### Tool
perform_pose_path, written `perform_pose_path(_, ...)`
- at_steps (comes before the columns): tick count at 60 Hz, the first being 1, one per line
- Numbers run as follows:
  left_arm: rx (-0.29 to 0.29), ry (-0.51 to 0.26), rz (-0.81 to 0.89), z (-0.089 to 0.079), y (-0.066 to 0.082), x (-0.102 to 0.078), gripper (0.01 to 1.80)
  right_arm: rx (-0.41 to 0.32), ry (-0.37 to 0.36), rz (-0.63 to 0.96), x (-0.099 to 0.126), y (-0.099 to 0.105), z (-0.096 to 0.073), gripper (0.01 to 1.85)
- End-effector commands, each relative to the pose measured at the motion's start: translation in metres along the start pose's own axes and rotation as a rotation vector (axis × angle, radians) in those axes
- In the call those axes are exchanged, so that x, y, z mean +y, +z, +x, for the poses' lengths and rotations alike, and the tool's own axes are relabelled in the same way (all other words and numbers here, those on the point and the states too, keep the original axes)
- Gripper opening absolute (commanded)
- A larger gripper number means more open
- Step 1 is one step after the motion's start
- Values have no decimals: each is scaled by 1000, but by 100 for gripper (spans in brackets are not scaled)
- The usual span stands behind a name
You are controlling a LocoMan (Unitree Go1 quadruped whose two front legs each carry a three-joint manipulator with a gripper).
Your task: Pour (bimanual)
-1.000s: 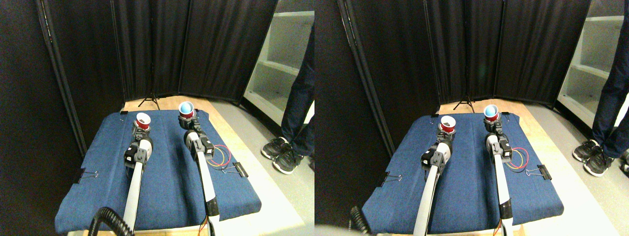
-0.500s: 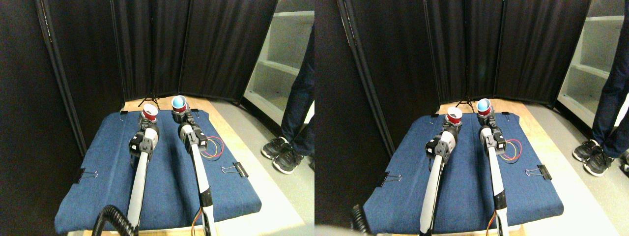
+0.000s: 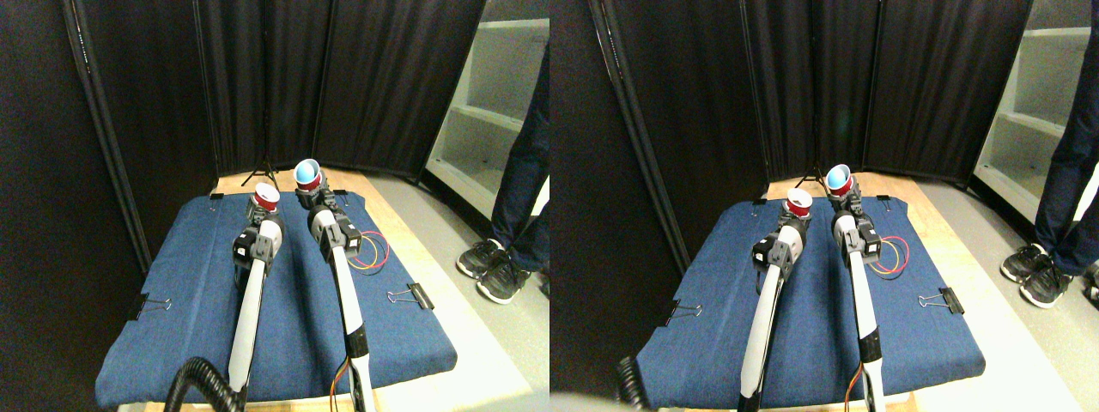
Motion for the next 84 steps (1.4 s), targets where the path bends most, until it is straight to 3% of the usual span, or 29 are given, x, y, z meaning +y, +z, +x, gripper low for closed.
perform_pose_path(1, -9, -18, -12, -1, -2, -8, 33, -3, 61, -14, 11, 2, -1, 33)
perform_pose_path(22, 10, -18, 1, -6, -9, -14, 33, 10, 55, -171, 14, -3, -2, 33)
perform_pose_path(32, 42, -26, -6, -7, -11, -17, 33, 15, 54, -212, 13, -6, 1, 33)
perform_pose_path(47, 44, -21, -15, -8, -15, -19, 33, 26, 44, -245, 14, -7, 7, 33)
perform_pose_path(73, 44, -17, -10, -5, -18, -20, 33, 41, 65, -629, 27, -17, 7, 33)
perform_pose_path(84, 42, -15, -20, -3, -18, -19, 33, 27, 140, -819, 29, -23, 8, 33)
